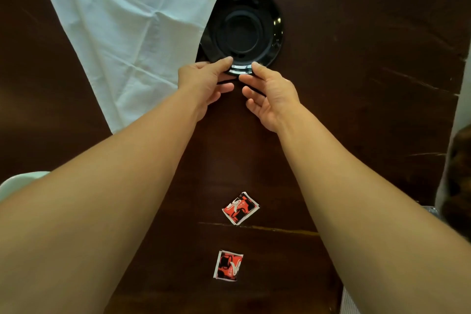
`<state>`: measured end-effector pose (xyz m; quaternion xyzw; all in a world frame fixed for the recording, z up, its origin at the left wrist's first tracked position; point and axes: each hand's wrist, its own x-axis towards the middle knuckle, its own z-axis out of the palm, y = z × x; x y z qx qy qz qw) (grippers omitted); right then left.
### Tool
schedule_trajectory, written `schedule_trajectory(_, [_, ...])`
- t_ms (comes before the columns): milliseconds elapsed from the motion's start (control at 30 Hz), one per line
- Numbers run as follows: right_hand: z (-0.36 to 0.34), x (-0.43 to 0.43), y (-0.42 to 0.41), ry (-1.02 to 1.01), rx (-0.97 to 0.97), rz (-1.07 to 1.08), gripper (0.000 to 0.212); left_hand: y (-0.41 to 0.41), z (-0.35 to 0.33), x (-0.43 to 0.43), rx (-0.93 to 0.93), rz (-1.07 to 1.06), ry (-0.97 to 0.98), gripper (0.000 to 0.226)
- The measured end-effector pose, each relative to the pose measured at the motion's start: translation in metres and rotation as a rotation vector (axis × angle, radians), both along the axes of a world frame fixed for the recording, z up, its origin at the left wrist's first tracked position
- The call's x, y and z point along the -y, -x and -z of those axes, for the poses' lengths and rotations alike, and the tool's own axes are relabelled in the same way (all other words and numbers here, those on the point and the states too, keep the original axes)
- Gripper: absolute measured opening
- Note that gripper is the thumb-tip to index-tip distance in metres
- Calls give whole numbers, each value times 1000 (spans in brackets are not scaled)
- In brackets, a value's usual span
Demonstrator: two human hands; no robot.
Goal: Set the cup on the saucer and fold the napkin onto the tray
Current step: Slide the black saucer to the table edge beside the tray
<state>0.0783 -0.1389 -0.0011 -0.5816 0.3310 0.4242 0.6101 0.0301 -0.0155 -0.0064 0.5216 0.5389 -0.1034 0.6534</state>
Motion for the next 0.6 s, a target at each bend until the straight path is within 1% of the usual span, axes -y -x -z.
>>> schedule_trajectory(200, [2,-5,1,33,31,15,12,-1,7,0,12,-21,-18,22])
schedule_trajectory(233, [3,-6,1,43,39,17,12,-1,7,0,14,-27,-17,25])
schedule_trajectory(300, [4,-8,2,66,48,21,13,-1,9,0,20,-39,-24,37])
schedule_trajectory(367, [7,-9,2,84,53,19,13,-1,14,-1,29,-42,-37,42])
schedule_trajectory(500, [11,-14,4,151,111,-38,9,-2,22,-3,65,-35,-31,42])
schedule_trajectory(600, [14,-20,10,182,177,-53,10,0,29,-3,103,-46,-42,36])
